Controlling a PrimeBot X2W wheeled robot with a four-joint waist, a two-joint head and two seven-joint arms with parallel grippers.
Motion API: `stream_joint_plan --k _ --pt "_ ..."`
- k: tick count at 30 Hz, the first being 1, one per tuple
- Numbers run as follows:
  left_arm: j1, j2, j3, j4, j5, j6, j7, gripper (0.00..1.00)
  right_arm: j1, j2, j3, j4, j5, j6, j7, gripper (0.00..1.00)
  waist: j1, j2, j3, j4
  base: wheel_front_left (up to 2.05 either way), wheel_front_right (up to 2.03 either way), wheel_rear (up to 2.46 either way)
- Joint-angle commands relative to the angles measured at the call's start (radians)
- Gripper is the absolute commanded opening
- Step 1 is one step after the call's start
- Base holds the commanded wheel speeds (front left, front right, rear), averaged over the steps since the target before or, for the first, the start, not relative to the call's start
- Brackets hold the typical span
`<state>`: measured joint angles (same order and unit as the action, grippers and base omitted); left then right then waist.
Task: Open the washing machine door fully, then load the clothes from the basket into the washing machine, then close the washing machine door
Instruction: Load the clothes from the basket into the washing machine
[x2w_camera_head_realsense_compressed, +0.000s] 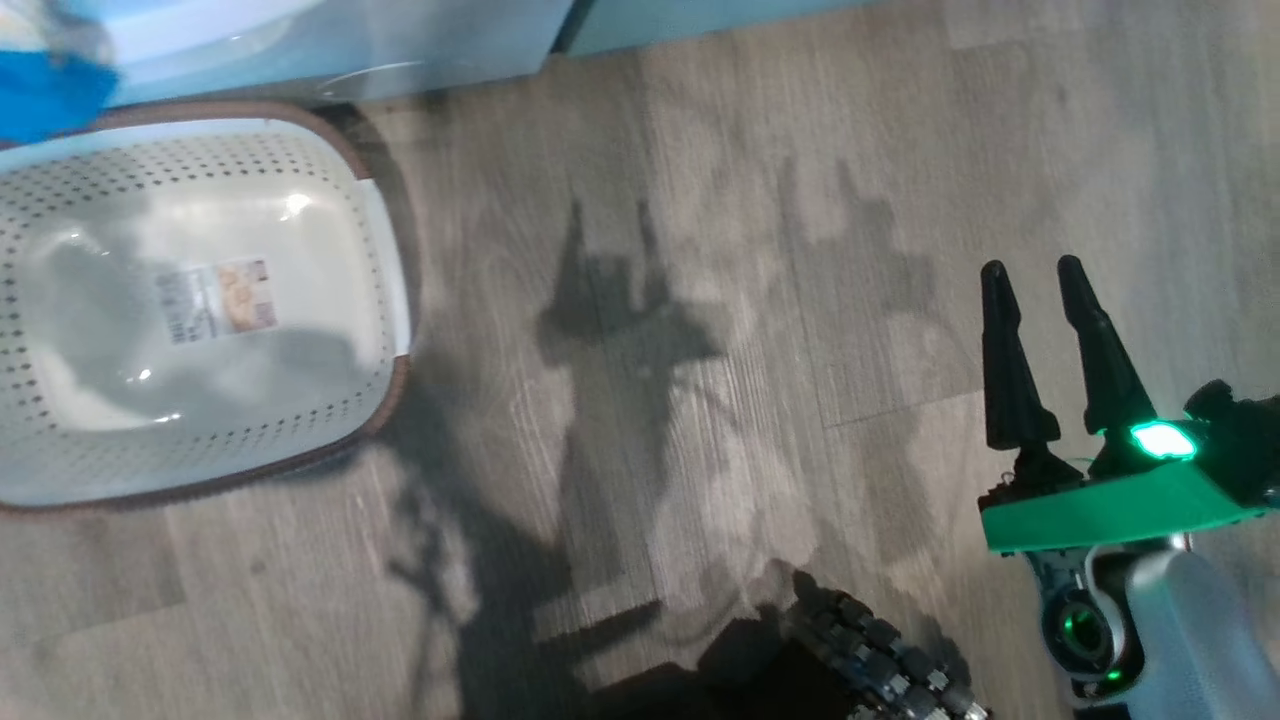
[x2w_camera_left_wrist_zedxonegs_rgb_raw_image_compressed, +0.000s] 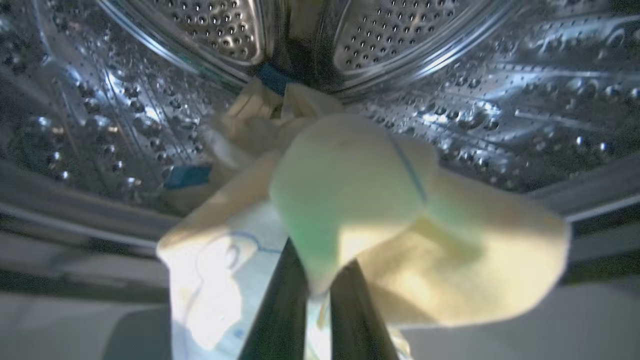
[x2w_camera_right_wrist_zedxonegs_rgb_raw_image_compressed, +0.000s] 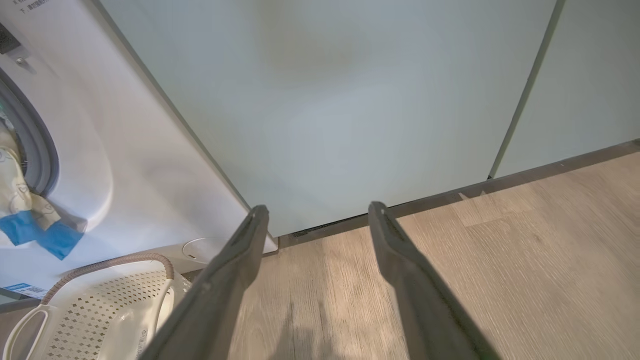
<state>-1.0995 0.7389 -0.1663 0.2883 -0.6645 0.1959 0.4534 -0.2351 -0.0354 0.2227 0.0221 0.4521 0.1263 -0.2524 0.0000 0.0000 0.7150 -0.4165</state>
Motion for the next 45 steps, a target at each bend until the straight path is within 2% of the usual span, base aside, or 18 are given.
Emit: stream_joint_plan --k 1,5,10,17,21,24,29,37,45 --pt "-0.059 0.065 0.034 -0.02 0.013 0.0 -0.009 0.0 -0.003 -0.015 0.018 -0.024 0.009 0.004 -0.009 1.0 0.0 0.0 0.013 -0.02 0.0 0.0 0.0" --pt "-0.132 0.073 0.025 0.028 0.04 -0.001 -0.03 0.0 -0.003 -0.015 0.033 -0.025 0.027 0.004 -0.009 1.0 0.0 0.0 0.03 -0.052 0.0 0.0 0.0" --pt "-0.211 0.079 0.011 0.075 0.083 -0.023 -0.116 0.0 -0.001 -0.015 0.047 -0.027 0.042 0.004 -0.009 1.0 0.0 0.0 0.05 -0.078 0.0 0.0 0.0" --pt "-0.314 0.069 -0.022 0.144 0.142 -0.067 -0.258 0.0 -0.011 -0.015 0.059 -0.029 0.057 0.004 -0.009 1.0 0.0 0.0 0.073 -0.096 0.0 0.0 0.0" --pt "-0.339 0.085 -0.047 0.144 0.191 -0.1 -0.368 0.0 -0.015 -0.015 0.063 -0.027 0.063 0.004 -0.009 1.0 0.0 0.0 0.084 -0.103 0.0 0.0 0.0" --pt "-0.393 0.09 -0.06 0.154 0.234 -0.11 -0.46 0.0 -0.02 -0.015 0.071 -0.027 0.069 0.004 -0.009 1.0 0.0 0.0 0.091 -0.111 0.0 0.0 0.0" --pt "-0.468 0.068 -0.087 0.202 0.284 -0.113 -0.578 0.0 -0.025 -0.015 0.078 -0.025 0.075 0.004 -0.009 1.0 0.0 0.0 0.102 -0.115 0.0 0.0 0.0" --pt "-0.497 0.047 -0.109 0.329 0.265 -0.145 -0.54 0.0 -0.03 -0.015 0.077 -0.021 0.076 0.004 -0.009 1.0 0.0 0.0 0.11 -0.105 0.0 0.0 0.0" --pt "-0.47 0.019 -0.111 0.47 0.181 -0.182 -0.356 0.0 -0.039 -0.015 0.073 -0.015 0.071 0.004 -0.009 1.0 0.0 0.0 0.11 -0.091 0.0 0.0 0.0"
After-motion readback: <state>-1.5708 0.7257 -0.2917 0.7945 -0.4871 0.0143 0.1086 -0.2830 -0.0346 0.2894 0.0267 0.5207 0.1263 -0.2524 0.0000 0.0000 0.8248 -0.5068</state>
